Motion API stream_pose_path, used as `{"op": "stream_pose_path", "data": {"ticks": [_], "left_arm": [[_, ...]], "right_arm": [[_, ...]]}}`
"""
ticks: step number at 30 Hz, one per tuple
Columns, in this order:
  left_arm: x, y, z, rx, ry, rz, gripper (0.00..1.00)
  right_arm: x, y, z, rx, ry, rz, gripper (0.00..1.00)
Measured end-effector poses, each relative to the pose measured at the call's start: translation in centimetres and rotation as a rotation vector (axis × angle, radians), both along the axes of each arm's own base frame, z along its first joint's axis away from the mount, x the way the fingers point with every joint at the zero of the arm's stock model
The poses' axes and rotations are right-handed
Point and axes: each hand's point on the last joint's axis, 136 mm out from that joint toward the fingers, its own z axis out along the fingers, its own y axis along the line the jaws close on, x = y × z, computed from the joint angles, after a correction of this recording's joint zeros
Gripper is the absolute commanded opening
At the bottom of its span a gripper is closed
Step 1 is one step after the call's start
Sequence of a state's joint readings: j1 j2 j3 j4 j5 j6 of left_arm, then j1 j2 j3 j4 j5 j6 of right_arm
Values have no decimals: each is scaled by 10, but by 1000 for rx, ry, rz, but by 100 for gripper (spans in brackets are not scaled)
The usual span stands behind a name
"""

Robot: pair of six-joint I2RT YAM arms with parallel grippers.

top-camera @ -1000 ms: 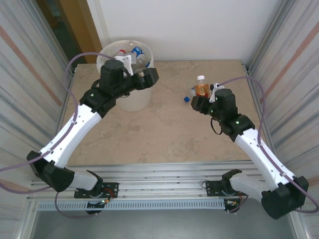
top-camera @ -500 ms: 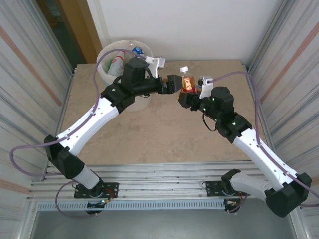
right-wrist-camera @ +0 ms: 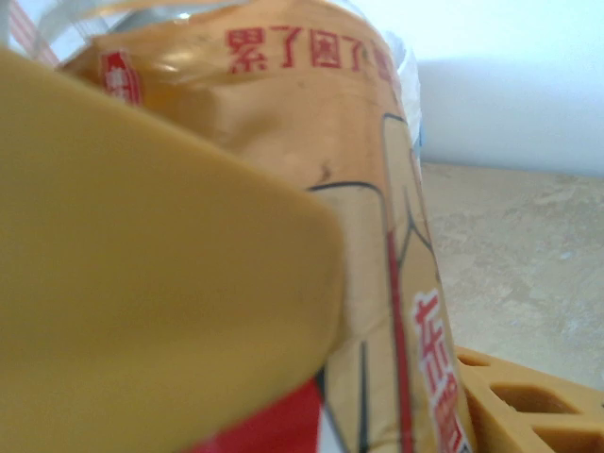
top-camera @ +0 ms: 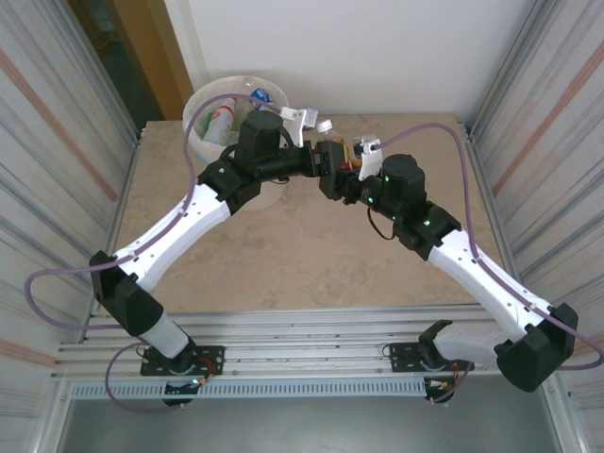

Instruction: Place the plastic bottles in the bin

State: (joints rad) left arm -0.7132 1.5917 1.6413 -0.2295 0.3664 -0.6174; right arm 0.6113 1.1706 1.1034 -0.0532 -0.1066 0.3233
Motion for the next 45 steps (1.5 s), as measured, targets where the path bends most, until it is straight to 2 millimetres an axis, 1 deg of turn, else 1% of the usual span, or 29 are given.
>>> {"op": "stream_pose_path", "data": {"ticks": [2, 3, 4, 6, 8, 11, 13, 15, 18, 20, 23, 25, 26, 28, 29, 31, 33, 37, 41, 43, 45], "left_arm": [[2, 1, -2, -2, 8, 13, 38], [2, 1, -3, -5, 13, 17, 35], [3, 2, -5, -4, 14, 23, 33], [2, 3, -7, -8, 15, 26, 30], [2, 5, -7, -19, 18, 34, 28], [8, 13, -4, -26, 6, 71, 28], [14, 21, -1, -28, 0, 102, 28], [25, 34, 2, -30, -8, 147, 27], [46, 60, 11, -24, -18, 230, 28], [59, 81, 24, -28, -31, 288, 28], [80, 118, 52, -52, -68, 379, 28], [96, 146, 70, -61, -89, 450, 28], [103, 156, 75, -62, -93, 475, 28], [120, 180, 81, -55, -93, 534, 30], [127, 189, 81, -50, -88, 554, 30], [143, 204, 73, -34, -63, 590, 31], [158, 214, 59, -11, -23, 611, 32], [183, 220, 19, 42, 78, 623, 35], [195, 217, -13, 79, 160, 611, 40], [198, 215, -25, 90, 189, 607, 43], [199, 214, -32, 94, 207, 602, 48]], "right_arm": [[0, 0, 0, -19, -14, 3, 37], [0, 0, -1, -26, -18, 4, 39], [0, 1, -2, -36, -19, 10, 45], [-1, 1, -4, -43, -15, 14, 64], [-2, 2, -5, -47, -13, 18, 85], [-2, 1, -6, -42, -6, 13, 100], [-3, 0, -4, -43, -9, 10, 98], [-6, -4, -1, -43, -13, 0, 98], [-11, -15, 6, -43, -24, -33, 98], [-15, -25, 12, -45, -33, -66, 98], [-18, -41, 14, -51, -24, -130, 98], [-18, -52, 7, -70, 7, -184, 98], [-17, -56, 2, -77, 25, -206, 98], [-15, -67, -11, -104, 74, -258, 98], [-14, -73, -16, -114, 96, -283, 98], [-12, -84, -26, -128, 136, -329, 98], [-11, -91, -32, -136, 165, -358, 98], [-9, -102, -39, -125, 208, -399, 98], [-8, -109, -43, -113, 232, -427, 98], [-7, -112, -45, -110, 242, -436, 98], [-7, -114, -47, -109, 247, -440, 98]]}}
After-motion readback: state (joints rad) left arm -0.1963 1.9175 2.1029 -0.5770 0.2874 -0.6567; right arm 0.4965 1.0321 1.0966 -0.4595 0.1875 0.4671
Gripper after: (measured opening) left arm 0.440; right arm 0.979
